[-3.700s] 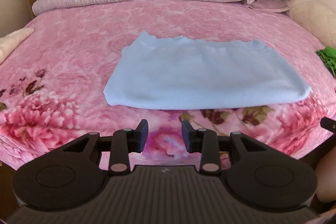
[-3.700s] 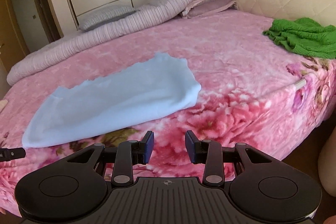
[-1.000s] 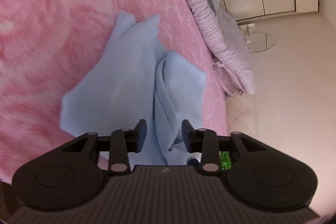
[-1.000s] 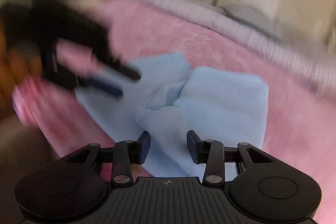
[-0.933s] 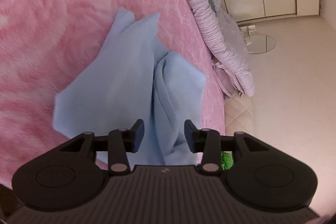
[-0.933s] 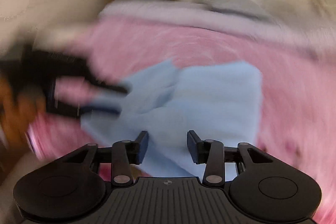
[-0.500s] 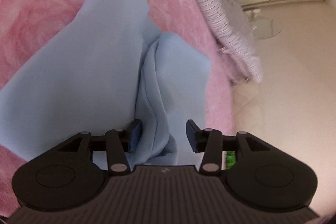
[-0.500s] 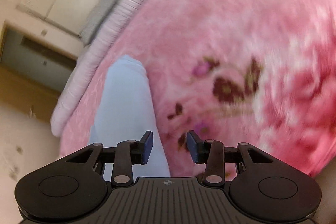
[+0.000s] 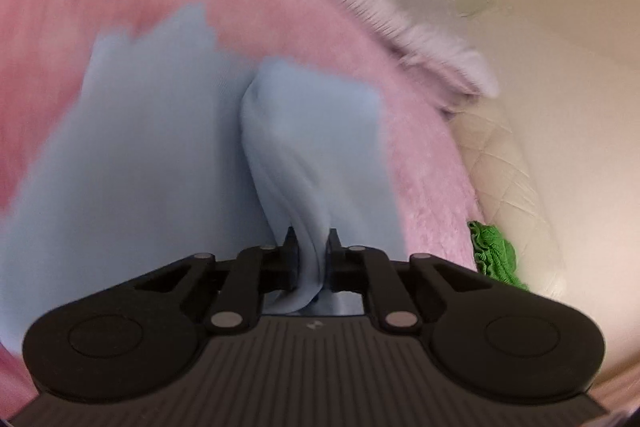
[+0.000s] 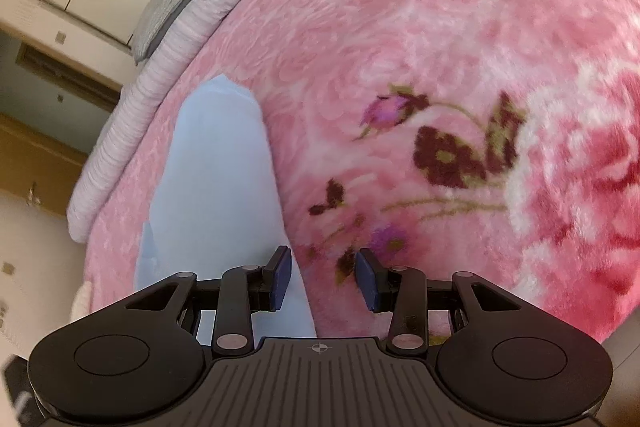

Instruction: Fold clothes

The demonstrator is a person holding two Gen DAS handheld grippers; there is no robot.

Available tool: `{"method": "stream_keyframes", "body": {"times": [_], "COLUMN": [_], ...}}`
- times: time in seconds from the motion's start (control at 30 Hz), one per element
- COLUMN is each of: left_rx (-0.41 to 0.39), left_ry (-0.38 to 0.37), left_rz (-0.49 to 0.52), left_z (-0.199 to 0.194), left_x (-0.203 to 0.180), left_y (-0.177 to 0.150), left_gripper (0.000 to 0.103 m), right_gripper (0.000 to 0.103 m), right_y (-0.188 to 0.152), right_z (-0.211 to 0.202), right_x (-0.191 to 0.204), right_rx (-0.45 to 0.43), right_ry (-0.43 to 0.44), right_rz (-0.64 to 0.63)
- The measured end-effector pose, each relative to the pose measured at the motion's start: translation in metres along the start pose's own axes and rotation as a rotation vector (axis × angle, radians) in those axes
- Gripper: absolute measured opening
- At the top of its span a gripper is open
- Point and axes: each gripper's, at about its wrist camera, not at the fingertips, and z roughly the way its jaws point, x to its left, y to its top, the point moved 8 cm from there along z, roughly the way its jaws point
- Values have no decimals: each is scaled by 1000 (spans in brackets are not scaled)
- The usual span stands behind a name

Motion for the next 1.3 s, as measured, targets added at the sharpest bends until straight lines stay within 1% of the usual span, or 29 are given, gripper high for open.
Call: {"method": "stream_keyframes", "body": {"times": [0.07, 0.13, 0.2, 0.3, 0.33, 0.37, 0.4, 0.5, 0.57, 0.6, 0.63, 0.7, 0.77, 0.8, 0.9, 0.93, 1.0, 1.07, 1.13, 1.23, 1.27, 1.3], "left_rx": [-86, -144, -165, -127, -125, -133, -142, -187, -180, -166, -152, -120, -141, -147, -134, -123, -99, -102, -116, -124, -123, -121], "left_ry": [14, 36, 51, 93, 88, 83, 79, 35, 47, 63, 80, 123, 106, 105, 115, 117, 122, 110, 92, 68, 57, 45], "left_rz": [130, 184, 168, 90, 72, 64, 56, 81, 117, 111, 103, 57, 22, 27, 48, 41, 27, -75, -162, -230, -261, -293], "left_z": [-23, -44, -61, -64, -66, -67, -69, -77, -78, -75, -72, -64, -68, -70, -70, -68, -63, -69, -83, -106, -109, -112], "left_x": [-11, -10, 8, 48, 58, 62, 65, 52, 52, 59, 66, 87, 88, 85, 84, 86, 92, 99, 102, 102, 103, 104], "left_y": [14, 24, 27, 12, 6, 2, -1, 3, 1, -1, -3, -9, -13, -12, -9, -9, -9, -6, -7, -15, -19, -22], "left_gripper": [7, 7, 7, 7, 7, 7, 7, 7, 7, 7, 8, 9, 8, 8, 8, 9, 14, 20, 20, 30, 36, 36], "right_gripper": [36, 36, 36, 36, 36, 36, 36, 36, 36, 36, 36, 36, 36, 36, 36, 36, 36, 36, 36, 36, 36, 36], "right_y": [-7, -20, -35, -57, -63, -66, -69, -70, -71, -73, -76, -81, -85, -85, -78, -75, -67, -56, -45, -45, -48, -52], "right_z": [1, 6, 13, 21, 24, 25, 25, 24, 26, 27, 27, 30, 28, 26, 23, 22, 15, 3, -12, -31, -35, -36], "right_x": [17, 38, 59, 83, 88, 90, 90, 88, 88, 90, 92, 97, 99, 98, 89, 86, 79, 67, 46, 22, 16, 13], "right_rx": [5, 21, 43, 19, 7, 1, -1, 8, 13, 14, 15, 16, 21, 25, 49, 54, 58, 50, 31, 28, 33, 44], "right_ry": [24, 42, 59, -13, -42, -59, -63, -43, -37, -38, -40, -42, -34, -20, 68, 93, 143, 188, 211, 221, 227, 238], "right_rz": [-65, -162, -264, -477, -542, -581, -600, -614, -619, -634, -651, -685, -715, -702, -577, -542, -451, -325, -199, -92, -70, -44]}}
